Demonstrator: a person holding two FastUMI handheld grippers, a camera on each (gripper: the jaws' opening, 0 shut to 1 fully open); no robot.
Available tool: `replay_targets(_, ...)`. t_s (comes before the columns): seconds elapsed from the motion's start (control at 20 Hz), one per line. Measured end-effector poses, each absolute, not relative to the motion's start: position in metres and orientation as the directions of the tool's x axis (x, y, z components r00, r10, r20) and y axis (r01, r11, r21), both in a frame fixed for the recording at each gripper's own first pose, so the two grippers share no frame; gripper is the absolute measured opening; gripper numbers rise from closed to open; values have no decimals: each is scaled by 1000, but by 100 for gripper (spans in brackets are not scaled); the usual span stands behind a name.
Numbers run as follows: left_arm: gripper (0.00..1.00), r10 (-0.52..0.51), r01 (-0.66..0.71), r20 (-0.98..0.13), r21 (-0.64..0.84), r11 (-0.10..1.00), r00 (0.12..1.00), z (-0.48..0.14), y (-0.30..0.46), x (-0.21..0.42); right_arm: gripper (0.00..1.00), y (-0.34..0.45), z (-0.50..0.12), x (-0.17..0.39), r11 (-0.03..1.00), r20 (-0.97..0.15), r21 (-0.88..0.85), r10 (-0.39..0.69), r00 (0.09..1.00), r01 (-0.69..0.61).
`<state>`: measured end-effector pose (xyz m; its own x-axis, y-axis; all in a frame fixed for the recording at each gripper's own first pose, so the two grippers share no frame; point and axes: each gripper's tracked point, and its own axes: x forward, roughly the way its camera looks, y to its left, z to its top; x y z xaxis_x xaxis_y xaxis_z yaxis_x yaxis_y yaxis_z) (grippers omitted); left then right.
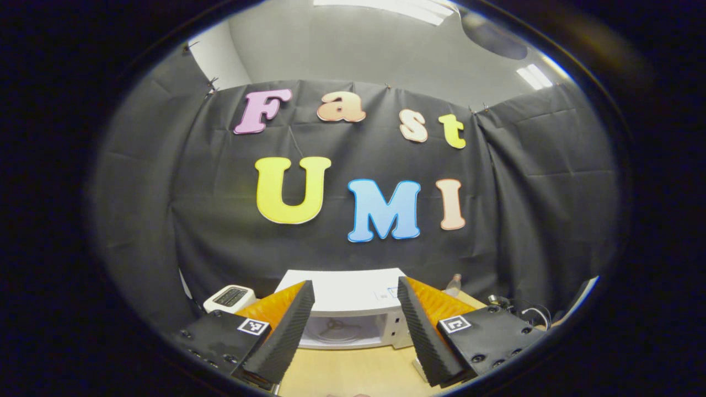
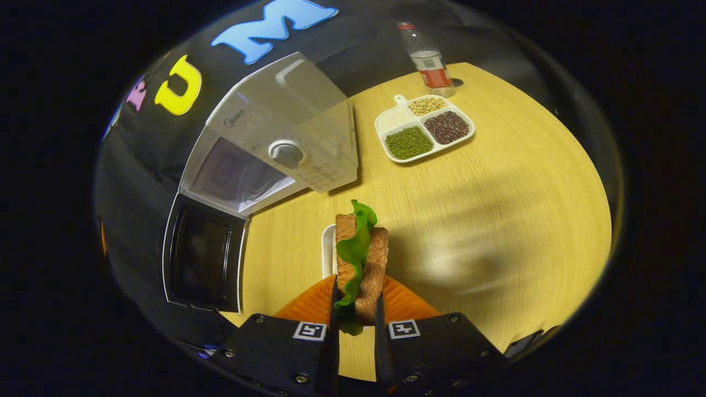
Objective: Open the microwave oven with the left hand, put the food in, and close the microwave oven.
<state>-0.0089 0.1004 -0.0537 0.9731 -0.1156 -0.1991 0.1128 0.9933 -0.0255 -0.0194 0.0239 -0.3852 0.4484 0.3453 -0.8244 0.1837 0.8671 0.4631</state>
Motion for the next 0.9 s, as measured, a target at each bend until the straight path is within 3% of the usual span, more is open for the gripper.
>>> replay_targets(0.25,97,-153,147,-172,-52,988,973,-46,130,-7,26,28,-350,-13,832,-779,501,313,543,238)
replay_targets(0.55,96,-175,164,-134,-85,983,975,-38,181,-11,26,83,-289,-8,772,-660,606,354,662,191)
replay_targets(0.9,96,-132,127,-95,-53,990,987,-24,258,-25,27,150,-270,11,704,-567,686,357,743,185)
